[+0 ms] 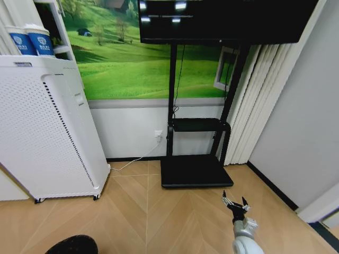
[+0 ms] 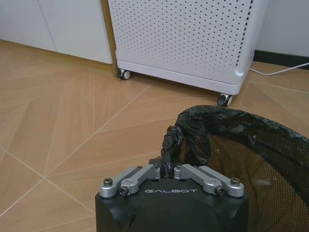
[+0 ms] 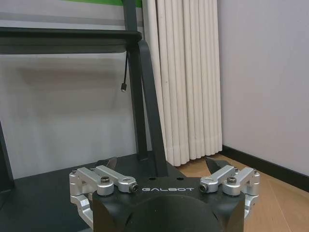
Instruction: Pick up the trash bin and place the garbage on the floor into it.
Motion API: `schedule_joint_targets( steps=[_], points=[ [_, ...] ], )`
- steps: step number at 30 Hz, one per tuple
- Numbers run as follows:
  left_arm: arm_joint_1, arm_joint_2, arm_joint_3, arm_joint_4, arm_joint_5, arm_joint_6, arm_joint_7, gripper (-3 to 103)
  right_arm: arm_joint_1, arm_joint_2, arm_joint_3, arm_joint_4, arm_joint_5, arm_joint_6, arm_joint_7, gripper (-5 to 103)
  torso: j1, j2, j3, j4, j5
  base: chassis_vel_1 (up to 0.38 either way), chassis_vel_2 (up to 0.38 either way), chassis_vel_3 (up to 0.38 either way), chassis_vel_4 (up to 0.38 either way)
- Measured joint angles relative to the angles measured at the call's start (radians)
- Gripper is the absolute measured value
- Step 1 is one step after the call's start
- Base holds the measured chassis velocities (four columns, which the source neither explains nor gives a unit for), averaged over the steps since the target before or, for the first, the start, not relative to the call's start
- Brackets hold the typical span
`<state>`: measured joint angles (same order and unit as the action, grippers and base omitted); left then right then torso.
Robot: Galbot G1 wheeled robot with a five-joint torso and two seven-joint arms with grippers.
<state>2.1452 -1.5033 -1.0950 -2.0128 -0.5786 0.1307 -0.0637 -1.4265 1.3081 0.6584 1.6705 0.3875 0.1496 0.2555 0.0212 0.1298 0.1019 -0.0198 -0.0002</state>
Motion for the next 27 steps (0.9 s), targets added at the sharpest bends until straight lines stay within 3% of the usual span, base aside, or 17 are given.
schedule_joint_targets(
  steps=[8,17,19,27],
  points=[
    [0.047,-0.016,-0.016,-0.007,-0.013,-0.03,0.001,7,0.011,-0.008,0.007,-0.021,0.027,0.003,-0.006,100,0.0,0.0,0.0,0.0001,0.0002,0.0,0.0,0.0,0.0],
    [0.029,-0.017,-0.018,-0.002,-0.004,-0.027,-0.014,5,0.003,-0.006,0.009,-0.028,0.031,0.009,-0.01,100,0.0,0.0,0.0,-0.0003,0.0,0.0,0.0,0.0,0.0],
    [0.015,-0.015,-0.031,-0.007,-0.003,-0.004,-0.047,22,0.001,-0.006,0.017,-0.036,0.04,0.011,-0.011,100,0.0,0.0,0.0,-0.0002,0.0003,0.0,0.0,0.0,0.0],
    [0.007,-0.003,-0.055,-0.005,-0.013,0.024,-0.069,43,0.016,-0.008,0.021,-0.06,0.059,0.006,-0.011,100,0.0,0.0,0.0,0.0001,0.0002,0.0,0.0,0.0,0.0]
  ],
)
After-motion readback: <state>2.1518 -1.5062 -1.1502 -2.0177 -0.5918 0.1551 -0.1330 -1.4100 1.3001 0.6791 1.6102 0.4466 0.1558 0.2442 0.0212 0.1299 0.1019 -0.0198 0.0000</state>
